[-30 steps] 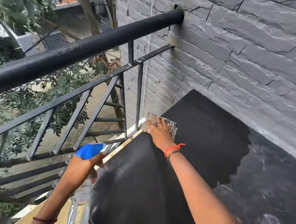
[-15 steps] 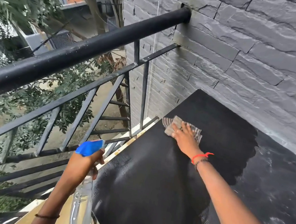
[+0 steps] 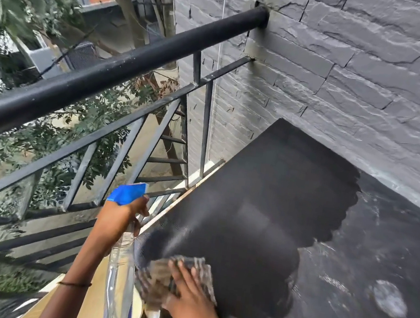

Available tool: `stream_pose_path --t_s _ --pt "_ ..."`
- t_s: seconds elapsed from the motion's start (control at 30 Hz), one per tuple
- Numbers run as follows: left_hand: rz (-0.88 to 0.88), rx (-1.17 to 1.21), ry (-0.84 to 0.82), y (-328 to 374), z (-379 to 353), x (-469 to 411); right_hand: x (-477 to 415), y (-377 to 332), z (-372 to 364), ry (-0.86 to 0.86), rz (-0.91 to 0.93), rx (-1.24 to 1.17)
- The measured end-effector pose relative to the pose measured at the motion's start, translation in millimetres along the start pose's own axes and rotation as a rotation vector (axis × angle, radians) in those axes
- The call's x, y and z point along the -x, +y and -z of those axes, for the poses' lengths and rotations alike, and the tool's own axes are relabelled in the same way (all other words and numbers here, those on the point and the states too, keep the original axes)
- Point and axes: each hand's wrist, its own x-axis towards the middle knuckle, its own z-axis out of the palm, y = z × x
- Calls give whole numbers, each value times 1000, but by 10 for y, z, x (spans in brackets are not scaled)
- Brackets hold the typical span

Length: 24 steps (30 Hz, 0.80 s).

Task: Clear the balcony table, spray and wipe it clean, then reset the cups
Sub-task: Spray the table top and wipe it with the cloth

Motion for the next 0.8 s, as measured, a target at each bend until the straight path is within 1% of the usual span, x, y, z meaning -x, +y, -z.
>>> stream_pose_path --t_s 0.07,0.13,0.2,0.23,0.3,0.37,0.43,0.53,0.6,0.67,0.7,0.8 --pt "-13 19 -21 -12 33 25 268 228 103 121 -46 63" --pt "-32 20 -43 -37 56 55 293 526 254 147 -102 101" --pt "-44 4 -59 -73 68 101 105 653 393 150 -240 123" --pt "-44 5 -66 -96 72 122 -27 618 478 153 -286 144" --pt "-52 -3 -85 -132 48 202 -253 412 575 134 -337 87" --pt "-70 -16 -97 -164 5 273 -414 136 613 12 -320 94" --pt "-89 -15 -121 -173 -65 353 -409 -120 454 -18 -276 68" --pt "-166 -25 -200 -159 -180 441 -102 -355 112 61 -236 94" --pt "-190 -33 -273 -142 -312 532 292 -421 23 -11 -237 83" --pt "-189 -23 -273 -189 -368 531 649 -393 -69 -20 -234 77" --pt "-182 -25 -282 -206 -423 533 851 -321 -102 20 -245 83" --pt "-185 -48 -344 -219 -607 581 1318 -6 -68 92 -378 79"
